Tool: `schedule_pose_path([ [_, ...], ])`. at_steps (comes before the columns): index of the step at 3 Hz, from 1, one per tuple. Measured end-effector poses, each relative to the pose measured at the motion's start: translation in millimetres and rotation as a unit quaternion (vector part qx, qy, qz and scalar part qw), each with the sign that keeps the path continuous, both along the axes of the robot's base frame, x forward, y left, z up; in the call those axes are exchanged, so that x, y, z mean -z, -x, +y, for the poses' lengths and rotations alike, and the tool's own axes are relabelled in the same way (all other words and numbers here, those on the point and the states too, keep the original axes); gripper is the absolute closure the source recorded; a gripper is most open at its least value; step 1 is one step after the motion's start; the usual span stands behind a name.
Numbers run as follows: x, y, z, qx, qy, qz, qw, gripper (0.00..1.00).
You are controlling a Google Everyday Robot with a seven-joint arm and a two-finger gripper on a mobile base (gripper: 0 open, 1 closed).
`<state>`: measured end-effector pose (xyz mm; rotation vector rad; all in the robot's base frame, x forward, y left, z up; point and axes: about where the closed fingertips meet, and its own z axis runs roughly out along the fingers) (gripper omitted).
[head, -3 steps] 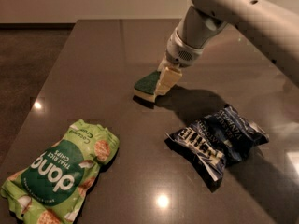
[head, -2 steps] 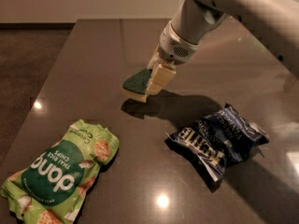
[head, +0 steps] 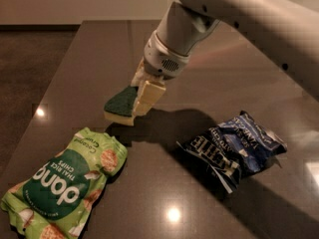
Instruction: Move sponge near green rice chip bag
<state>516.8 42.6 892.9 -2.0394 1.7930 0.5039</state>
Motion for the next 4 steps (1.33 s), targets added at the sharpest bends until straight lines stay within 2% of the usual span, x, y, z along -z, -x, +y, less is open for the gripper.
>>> schedule_pose_path([
  [1,3.1,15.4,16.4,-0.020,-0.001,0.005,0.9998,0.60],
  [3,3.3,17.6,19.6,-0.023,-0.001,0.004,0.9997,0.13],
  [4,3.3,18.3,20.8,-0.024,0.000,0.004,0.9997,0.00],
])
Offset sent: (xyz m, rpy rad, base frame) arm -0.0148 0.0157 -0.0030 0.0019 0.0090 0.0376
